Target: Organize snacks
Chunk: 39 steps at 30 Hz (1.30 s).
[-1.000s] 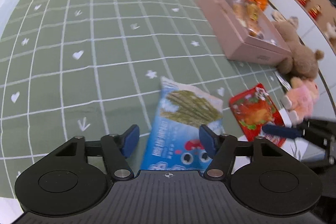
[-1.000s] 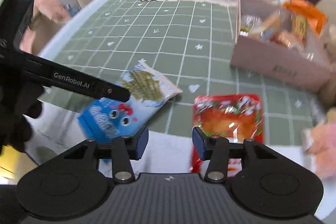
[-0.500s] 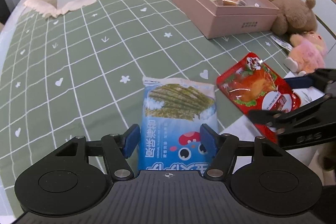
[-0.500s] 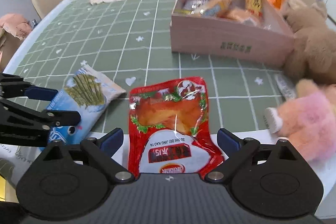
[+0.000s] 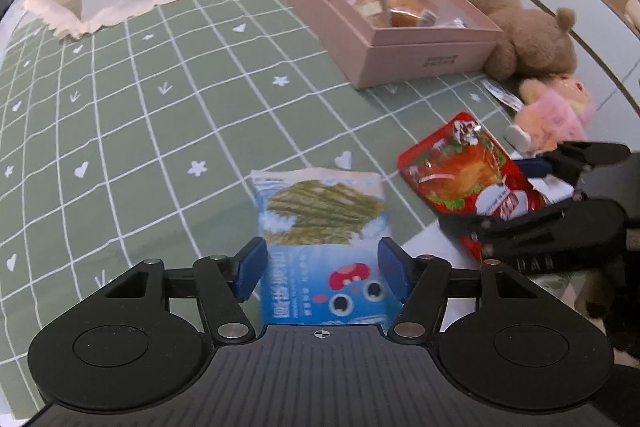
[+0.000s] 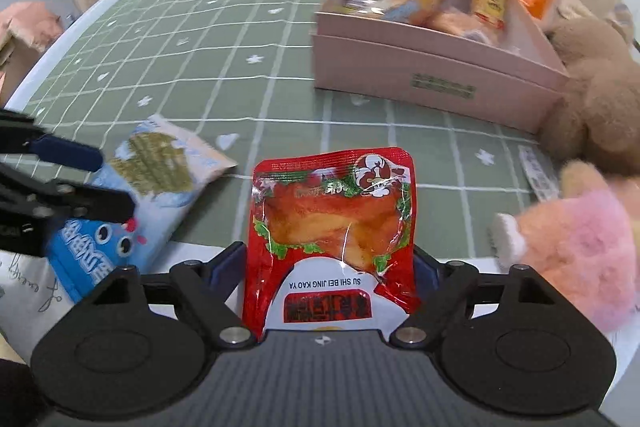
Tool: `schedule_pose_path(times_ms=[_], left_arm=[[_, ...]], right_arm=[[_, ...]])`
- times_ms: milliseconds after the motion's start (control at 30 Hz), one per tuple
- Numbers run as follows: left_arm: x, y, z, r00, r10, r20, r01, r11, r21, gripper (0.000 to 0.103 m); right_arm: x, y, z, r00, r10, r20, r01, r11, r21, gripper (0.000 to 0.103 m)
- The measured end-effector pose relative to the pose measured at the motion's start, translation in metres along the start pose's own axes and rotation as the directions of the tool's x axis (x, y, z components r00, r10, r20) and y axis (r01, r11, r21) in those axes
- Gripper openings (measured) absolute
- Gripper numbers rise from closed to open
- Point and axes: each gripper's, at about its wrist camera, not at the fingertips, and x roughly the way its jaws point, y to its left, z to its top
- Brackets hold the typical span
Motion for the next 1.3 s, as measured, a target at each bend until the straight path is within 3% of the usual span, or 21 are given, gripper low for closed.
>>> schedule_pose_path(times_ms=[100,267,500,633,800,933,1067,1167,1300], left_arm=[[0.006,-0.024,-0.001,0.999,0.035,-0.013,-0.034,0.994,0.101,0.067],[0.02,-0.047,-0.007,0.992,0.127,-0.009,-0.12,0.954,0.274,0.071],[0.023,-0.027,-0.001,0.987,0.163,-0.012,-0.155,0.957,0.247,0.07],[0.029,-0.029,0.0,0.993,0.116,-0.033,-0.104,0.963,0.248,0.089],[0.012,-0.012,0.002,0.995,0.099,0.008,-0.099,0.987,0.125,0.079],[0.011,0.004,0.001,0.994,0.105,-0.019,-0.104,0.994,0.036,0.08],[0.018,-0.002,0.006,0.993,0.111,-0.027,-0.109,0.992,0.062,0.086],[0.031,-0.004,0.006,0.986,0.156,-0.061,-0.15,0.985,0.087,0.088],[0.033,0.003,0.005,0.989,0.131,-0.07,-0.129,0.991,0.042,0.088]], right_arm=[[0.001,-0.013,0.001,1.0,-0.009,-0.003,0.009,0.999,0.048,0.084],[0.004,-0.023,0.002,0.999,-0.036,-0.004,0.036,0.996,0.084,0.087],[0.006,-0.019,-0.002,0.999,-0.052,0.009,0.051,0.996,0.079,0.092],[0.007,-0.017,-0.002,0.999,-0.048,0.008,0.047,0.996,0.077,0.098],[0.008,-0.016,-0.002,0.999,-0.047,0.011,0.046,0.996,0.073,0.1],[0.01,-0.015,-0.004,0.999,-0.048,0.017,0.047,0.996,0.075,0.103],[0.011,-0.013,-0.005,0.998,-0.054,0.024,0.052,0.996,0.076,0.103],[0.011,-0.014,-0.006,0.998,-0.052,0.026,0.05,0.996,0.074,0.103],[0.009,-0.013,-0.008,0.998,-0.056,0.03,0.054,0.995,0.079,0.103]])
